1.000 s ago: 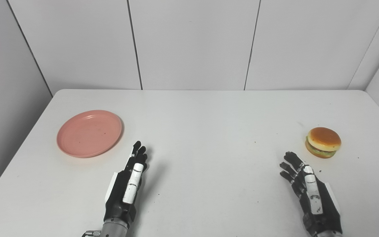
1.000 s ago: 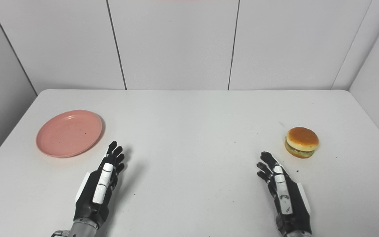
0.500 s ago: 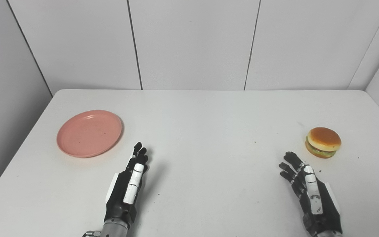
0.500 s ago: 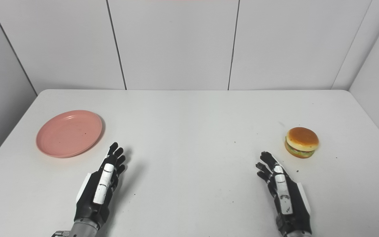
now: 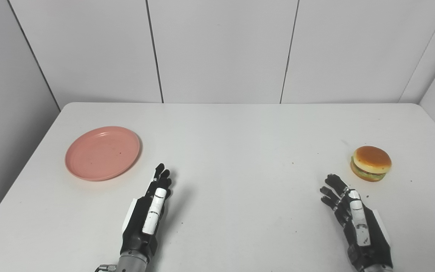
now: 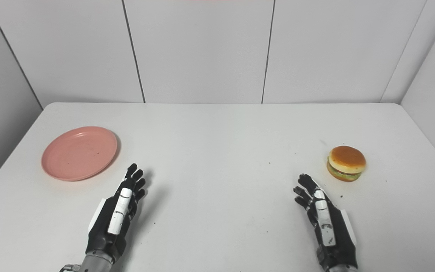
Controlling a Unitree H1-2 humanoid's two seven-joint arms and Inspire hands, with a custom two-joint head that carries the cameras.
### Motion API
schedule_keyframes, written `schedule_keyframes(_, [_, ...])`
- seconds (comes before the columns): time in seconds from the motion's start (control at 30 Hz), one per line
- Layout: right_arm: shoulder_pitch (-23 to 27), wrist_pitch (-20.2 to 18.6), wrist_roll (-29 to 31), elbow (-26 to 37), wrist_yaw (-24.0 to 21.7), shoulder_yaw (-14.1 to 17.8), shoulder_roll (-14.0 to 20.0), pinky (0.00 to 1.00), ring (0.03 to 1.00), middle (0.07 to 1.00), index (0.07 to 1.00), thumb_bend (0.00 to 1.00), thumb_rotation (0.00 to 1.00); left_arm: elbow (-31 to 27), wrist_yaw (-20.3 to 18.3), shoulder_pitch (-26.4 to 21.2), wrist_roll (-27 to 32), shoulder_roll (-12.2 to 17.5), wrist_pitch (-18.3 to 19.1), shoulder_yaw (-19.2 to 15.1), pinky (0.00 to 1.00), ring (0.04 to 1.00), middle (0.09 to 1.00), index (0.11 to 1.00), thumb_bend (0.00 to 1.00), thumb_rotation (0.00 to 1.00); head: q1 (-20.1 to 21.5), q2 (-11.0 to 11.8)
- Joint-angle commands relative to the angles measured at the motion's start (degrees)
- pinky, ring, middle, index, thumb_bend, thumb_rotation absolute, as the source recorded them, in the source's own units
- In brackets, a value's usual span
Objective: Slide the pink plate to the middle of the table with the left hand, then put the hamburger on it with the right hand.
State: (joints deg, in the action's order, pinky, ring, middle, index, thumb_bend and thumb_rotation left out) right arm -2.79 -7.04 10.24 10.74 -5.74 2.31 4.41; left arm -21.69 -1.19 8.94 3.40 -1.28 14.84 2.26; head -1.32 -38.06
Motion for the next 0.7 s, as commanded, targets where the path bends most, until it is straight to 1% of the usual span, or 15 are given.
schedule_keyframes(0.0, [0.19, -1.08, -0.37, 0.2, -0.5, -0.87, 0.15, 0.87, 0.861, 0.891, 0.844, 0.84, 0.96, -3.08, -0.54, 9.43, 0.04, 0.9, -0.15, 0.25, 1.0, 0.988, 0.998, 1.0, 0.71, 0.89, -0.03, 0.03])
schedule_keyframes(0.47, [0.17, -1.19, -0.35, 0.01, -0.49, -0.94, 0.12, 0.87, 0.866, 0.895, 0.844, 0.85, 0.96, -3.08, -0.74, 9.37, 0.37, 0.92, 0.05, 0.12, 1.0, 0.989, 1.0, 1.0, 0.71, 0.89, 0.05, -0.06])
schedule_keyframes(0.67, [0.19, -1.15, -0.39, -0.01, -0.59, -1.03, 0.21, 0.86, 0.864, 0.892, 0.838, 0.85, 0.96, -2.97, -0.69, 9.36, 0.06, 0.96, -0.08, 0.22, 1.0, 0.985, 0.995, 1.0, 0.73, 0.89, -0.01, -0.06])
